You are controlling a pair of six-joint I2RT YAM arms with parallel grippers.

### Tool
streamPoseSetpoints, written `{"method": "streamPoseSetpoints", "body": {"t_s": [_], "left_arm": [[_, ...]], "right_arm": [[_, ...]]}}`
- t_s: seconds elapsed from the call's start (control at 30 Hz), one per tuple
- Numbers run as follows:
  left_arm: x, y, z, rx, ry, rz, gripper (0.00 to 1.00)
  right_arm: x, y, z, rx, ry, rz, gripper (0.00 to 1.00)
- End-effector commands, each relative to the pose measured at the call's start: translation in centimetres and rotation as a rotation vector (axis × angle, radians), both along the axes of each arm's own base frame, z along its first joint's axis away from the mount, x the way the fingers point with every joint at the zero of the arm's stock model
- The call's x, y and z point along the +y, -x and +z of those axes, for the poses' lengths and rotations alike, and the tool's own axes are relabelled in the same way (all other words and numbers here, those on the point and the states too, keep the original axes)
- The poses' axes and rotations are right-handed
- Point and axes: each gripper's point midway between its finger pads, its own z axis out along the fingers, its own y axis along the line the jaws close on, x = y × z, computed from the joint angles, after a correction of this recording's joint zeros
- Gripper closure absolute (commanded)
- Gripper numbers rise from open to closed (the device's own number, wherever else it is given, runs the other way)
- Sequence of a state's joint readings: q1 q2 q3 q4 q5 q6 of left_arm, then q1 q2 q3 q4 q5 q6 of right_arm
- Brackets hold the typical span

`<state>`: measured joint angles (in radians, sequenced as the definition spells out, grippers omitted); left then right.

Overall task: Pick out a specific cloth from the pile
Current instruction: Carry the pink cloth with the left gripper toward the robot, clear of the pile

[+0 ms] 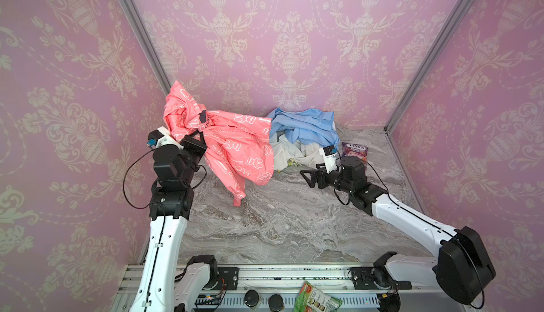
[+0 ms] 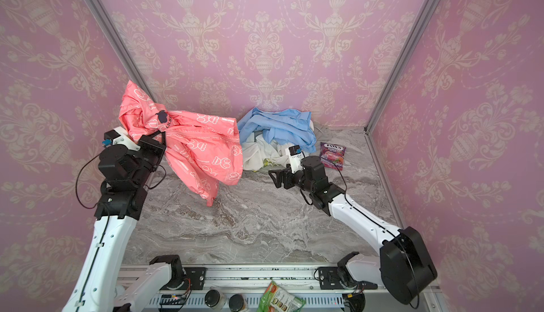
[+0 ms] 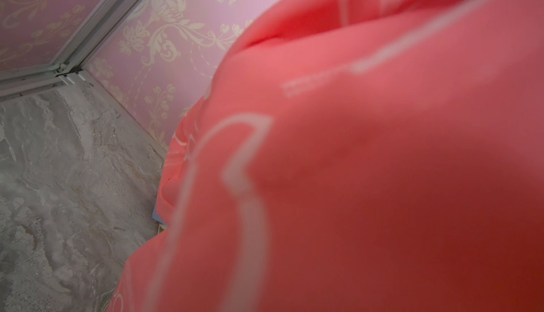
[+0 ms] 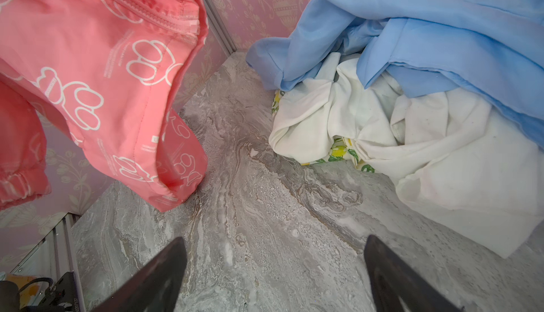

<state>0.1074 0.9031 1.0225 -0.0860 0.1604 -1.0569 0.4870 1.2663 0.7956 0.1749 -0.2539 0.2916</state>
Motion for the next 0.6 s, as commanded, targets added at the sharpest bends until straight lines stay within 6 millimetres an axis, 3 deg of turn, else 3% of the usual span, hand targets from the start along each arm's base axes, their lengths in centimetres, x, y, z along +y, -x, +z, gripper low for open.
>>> {"method": "streamPoseSetpoints", "body": {"t_s": [0.0, 0.17, 0.37, 0.57], "left_arm": [[-0.3, 1.3, 2.5, -0.131, 0.103, -0.062, 1.0], [1.8, 2.1, -0.2, -0.095, 0.126, -0.036, 1.0], [3.0, 3.2, -3.4, 0.049, -0.106, 0.022, 1.0], [4.4, 3.3, -9.4, 0.205, -0.241, 0.064, 1.0]], "right_arm": [[0.3, -0.3, 0.6, -0.02, -0.007, -0.004, 0.05], [0.7, -0.3, 0.4, -0.017, -0.003, 0.003, 0.06], [0.9, -0.1, 0.0, -0.019, 0.003, 0.011, 0.06], [1.0, 0.3, -0.5, -0.02, 0.015, 0.024, 0.06]]}}
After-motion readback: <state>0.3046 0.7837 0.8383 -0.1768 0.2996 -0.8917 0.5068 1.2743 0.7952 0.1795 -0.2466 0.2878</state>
